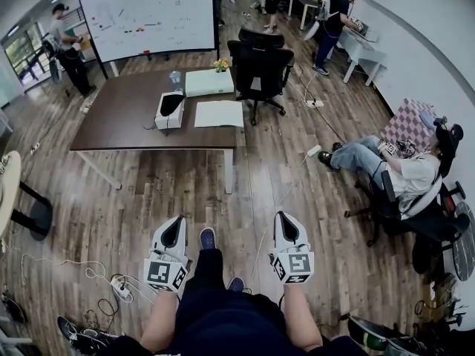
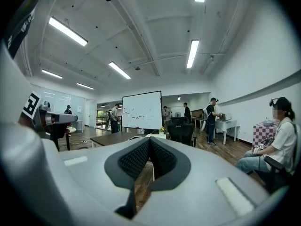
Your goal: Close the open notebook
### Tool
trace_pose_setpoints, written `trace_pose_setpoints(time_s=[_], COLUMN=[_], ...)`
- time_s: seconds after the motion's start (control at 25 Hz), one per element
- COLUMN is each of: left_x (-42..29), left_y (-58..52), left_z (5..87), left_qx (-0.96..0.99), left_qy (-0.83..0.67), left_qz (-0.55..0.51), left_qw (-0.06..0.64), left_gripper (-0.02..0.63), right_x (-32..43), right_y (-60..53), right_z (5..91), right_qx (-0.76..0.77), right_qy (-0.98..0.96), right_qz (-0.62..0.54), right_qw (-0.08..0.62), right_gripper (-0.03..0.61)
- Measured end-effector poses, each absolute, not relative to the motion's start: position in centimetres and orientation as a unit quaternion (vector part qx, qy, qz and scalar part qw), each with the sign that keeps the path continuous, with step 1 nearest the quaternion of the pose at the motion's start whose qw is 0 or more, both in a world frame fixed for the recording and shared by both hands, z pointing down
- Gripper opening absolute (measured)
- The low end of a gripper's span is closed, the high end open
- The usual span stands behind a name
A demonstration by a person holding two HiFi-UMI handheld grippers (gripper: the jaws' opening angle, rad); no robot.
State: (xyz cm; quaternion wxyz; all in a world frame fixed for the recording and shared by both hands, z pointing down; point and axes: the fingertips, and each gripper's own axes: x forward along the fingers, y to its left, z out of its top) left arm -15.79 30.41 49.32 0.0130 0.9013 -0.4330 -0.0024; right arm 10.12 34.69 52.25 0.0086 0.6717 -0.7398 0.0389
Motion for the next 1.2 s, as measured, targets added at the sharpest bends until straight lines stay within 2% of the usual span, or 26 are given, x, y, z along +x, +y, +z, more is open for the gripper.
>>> trace_pose_setpoints(time_s=[1.2], left_x=[-16.2], left_y=[22.9], left_z=[50.6], left_qx=[0.886], left_qy=[-0.462], left_qz=[-0.025], left_qw=[0.024], left_gripper=[-0.005], right_x=[11.2], right_y=[26.5], right_z=[52.4], right_qx=[0.665], right_qy=[-0.746], right_qz=[0.029], right_qw=[0.016], right_gripper=[0.009])
